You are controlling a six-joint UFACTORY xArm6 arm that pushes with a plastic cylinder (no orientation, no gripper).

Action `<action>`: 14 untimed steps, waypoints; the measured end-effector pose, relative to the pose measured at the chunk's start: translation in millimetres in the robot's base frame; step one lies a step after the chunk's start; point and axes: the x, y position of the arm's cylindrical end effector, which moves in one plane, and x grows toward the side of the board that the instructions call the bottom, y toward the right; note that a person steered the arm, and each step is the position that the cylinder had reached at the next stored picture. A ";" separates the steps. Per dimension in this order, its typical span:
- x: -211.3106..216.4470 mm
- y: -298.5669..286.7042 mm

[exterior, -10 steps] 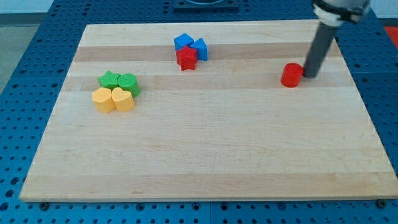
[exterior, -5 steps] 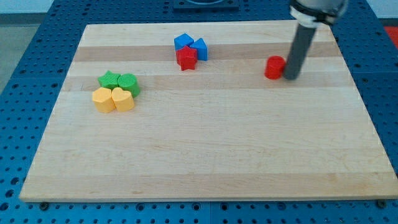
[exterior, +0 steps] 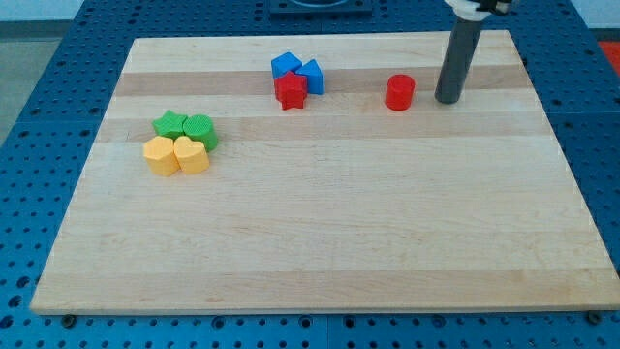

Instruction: Push the red circle to the bottom right of blue triangle

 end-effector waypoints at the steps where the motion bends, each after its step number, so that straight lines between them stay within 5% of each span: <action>1: -11.7 -27.7; 3: -11.2 -98.9; 5: 35.7 -83.6; 9: 47.6 -94.2; 14: -2.2 -73.6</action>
